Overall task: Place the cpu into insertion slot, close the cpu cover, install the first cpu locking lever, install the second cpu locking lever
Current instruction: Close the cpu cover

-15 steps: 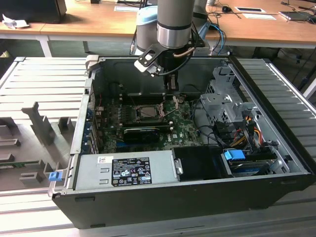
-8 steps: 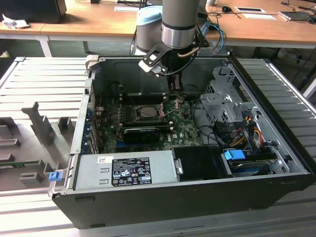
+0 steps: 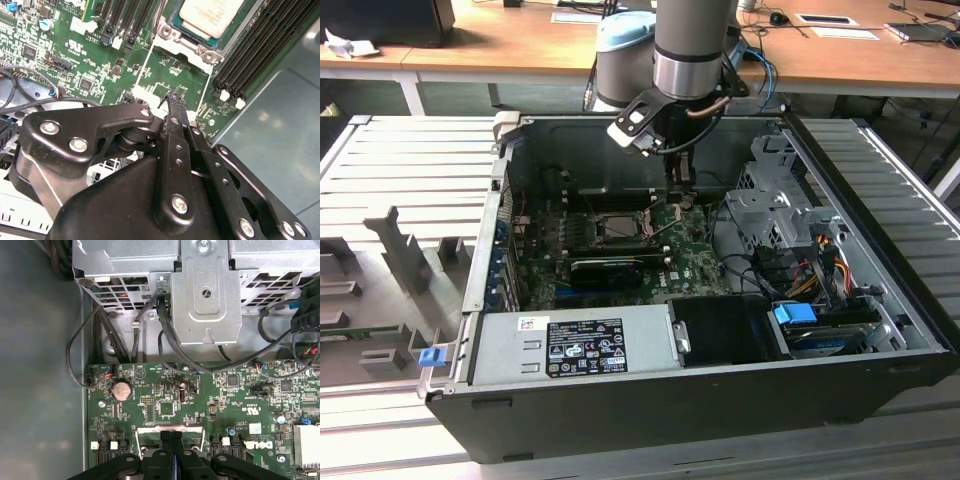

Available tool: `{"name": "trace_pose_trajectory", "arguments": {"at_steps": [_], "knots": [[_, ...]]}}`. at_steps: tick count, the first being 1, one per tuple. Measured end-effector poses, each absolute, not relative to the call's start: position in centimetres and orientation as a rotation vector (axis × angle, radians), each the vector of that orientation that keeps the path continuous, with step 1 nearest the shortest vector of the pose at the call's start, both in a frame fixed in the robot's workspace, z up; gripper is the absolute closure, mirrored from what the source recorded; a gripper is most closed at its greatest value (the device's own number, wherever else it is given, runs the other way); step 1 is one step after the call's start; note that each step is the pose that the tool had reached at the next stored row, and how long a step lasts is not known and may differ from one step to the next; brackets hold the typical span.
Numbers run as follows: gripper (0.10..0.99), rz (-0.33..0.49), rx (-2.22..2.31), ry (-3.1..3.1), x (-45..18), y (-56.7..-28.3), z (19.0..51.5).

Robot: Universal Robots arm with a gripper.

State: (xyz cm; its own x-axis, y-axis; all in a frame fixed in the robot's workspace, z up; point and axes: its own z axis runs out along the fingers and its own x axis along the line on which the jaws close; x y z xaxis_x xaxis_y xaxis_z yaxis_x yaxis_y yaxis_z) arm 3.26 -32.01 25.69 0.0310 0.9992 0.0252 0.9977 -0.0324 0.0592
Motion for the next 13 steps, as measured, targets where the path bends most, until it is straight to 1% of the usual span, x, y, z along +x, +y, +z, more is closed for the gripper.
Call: {"name": "trace_pose_trajectory", "arguments": {"at_steps": [13], "knots": [[0.980, 0.092, 2.234, 2.171, 5.6, -32.0, 25.4]]}}
